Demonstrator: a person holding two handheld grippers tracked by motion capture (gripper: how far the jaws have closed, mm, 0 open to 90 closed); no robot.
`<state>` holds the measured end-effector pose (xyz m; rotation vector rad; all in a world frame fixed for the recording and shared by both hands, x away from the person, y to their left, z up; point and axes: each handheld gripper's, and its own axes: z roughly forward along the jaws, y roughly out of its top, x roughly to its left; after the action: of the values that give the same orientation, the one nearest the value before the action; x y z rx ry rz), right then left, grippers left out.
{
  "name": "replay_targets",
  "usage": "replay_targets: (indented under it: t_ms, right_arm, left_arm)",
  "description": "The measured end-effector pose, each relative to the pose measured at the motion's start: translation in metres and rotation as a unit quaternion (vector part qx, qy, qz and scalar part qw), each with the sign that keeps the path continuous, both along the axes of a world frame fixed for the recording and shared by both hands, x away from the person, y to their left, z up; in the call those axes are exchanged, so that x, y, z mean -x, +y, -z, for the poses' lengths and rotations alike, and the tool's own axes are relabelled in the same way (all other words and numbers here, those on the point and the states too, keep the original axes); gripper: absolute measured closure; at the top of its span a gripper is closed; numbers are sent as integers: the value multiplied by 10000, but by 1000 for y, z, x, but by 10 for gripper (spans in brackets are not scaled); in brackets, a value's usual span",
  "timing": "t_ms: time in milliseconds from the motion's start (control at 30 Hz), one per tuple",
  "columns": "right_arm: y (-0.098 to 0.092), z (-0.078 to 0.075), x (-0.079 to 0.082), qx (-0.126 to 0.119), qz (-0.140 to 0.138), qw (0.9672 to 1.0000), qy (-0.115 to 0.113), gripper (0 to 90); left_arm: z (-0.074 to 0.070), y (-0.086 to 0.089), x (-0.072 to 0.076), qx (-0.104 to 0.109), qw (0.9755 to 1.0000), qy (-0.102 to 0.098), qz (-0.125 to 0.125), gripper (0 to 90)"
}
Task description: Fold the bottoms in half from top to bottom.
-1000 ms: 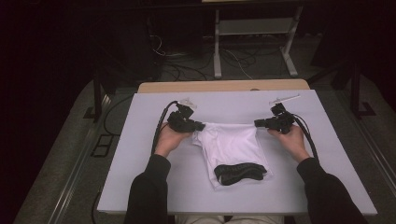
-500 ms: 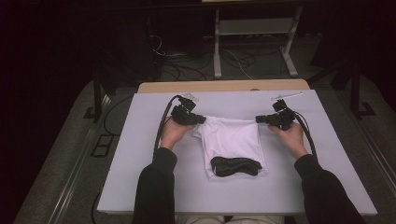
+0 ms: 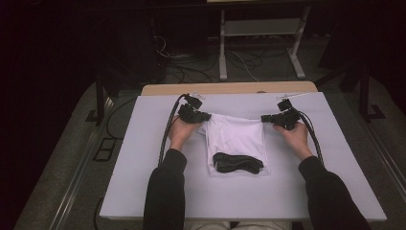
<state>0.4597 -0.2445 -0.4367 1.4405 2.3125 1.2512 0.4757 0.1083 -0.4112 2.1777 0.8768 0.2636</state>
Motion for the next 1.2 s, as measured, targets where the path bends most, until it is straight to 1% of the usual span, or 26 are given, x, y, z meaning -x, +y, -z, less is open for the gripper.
replay_targets:
  t_ms: [133,200,300,333,433,500,567,633,667,700,733,800,833,867,900,933,967,1033,1067,1133,1200]
  right_arm:
    - [1,0,-4,0,53,10000,-24,885]
    - [1,-1,-7,-1,41,10000,-34,885]
    - [3,-3,-10,36,64,9999,-79,885]
    - [3,-4,-11,41,80,9999,-82,885]
    - [5,-6,-14,54,92,9999,-102,885]
    - [6,-6,-16,76,118,9998,-116,885]
    - [5,-7,-18,41,152,9998,-130,885]
    - [5,-6,-20,28,179,9997,-132,884]
    - [4,-5,-21,23,184,9998,-121,884]
    - [4,-4,-22,1,190,9998,-104,876]
    - [3,-3,-22,-33,186,9998,-60,870]
    - [1,-1,-23,-164,207,9996,-43,793]
    - [-1,-1,-23,-246,203,9995,-34,759]
    - [-2,-1,-22,-275,191,9994,-56,719]
    - [-3,-2,-20,-281,192,9994,-103,665]
    - [-3,-3,-19,-267,179,9994,-140,618]
    - [-3,-4,-18,-226,162,9994,-193,558]
    - [-4,-6,-14,-214,109,9994,-249,460]
    - [-4,-8,-13,-236,84,9994,-255,413]
    - [-6,-11,-10,-278,13,9992,-292,360]
    - [-6,-14,-7,-255,-25,9992,-319,293]
  left_arm:
    - [1,-1,-3,-35,10000,-40,-68,858]
    - [1,-1,-4,-56,9999,-94,-100,858]
    - [-1,-1,-5,-4,9998,-96,-151,858]
    - [-1,-1,-6,-40,9998,-100,-142,857]
    - [-3,-2,-9,-44,9998,-95,-165,857]
    - [-5,-3,-11,-72,9998,-122,-170,857]
    - [-6,-3,-13,-100,9997,-166,-161,856]
    - [-5,-2,-15,-52,9997,-143,-168,855]
    - [-5,-2,-16,10,9998,-136,-168,852]
    - [-4,-1,-17,94,9997,-92,-208,845]
    - [-2,1,-18,213,9993,53,-316,825]
    - [1,2,-18,354,9984,176,-403,724]
    - [2,2,-17,375,9982,175,-439,664]
    - [4,2,-16,349,9979,185,-513,590]
    - [5,2,-15,319,9979,142,-549,492]
    - [6,2,-13,336,9974,80,-625,433]
    - [6,3,-11,496,9963,106,-689,393]
    - [7,7,-11,817,9935,288,-740,315]
    - [7,9,-10,894,9928,317,-731,276]
    - [6,11,-8,935,9927,298,-701,171]
    - [5,12,-6,977,9922,398,-664,88]
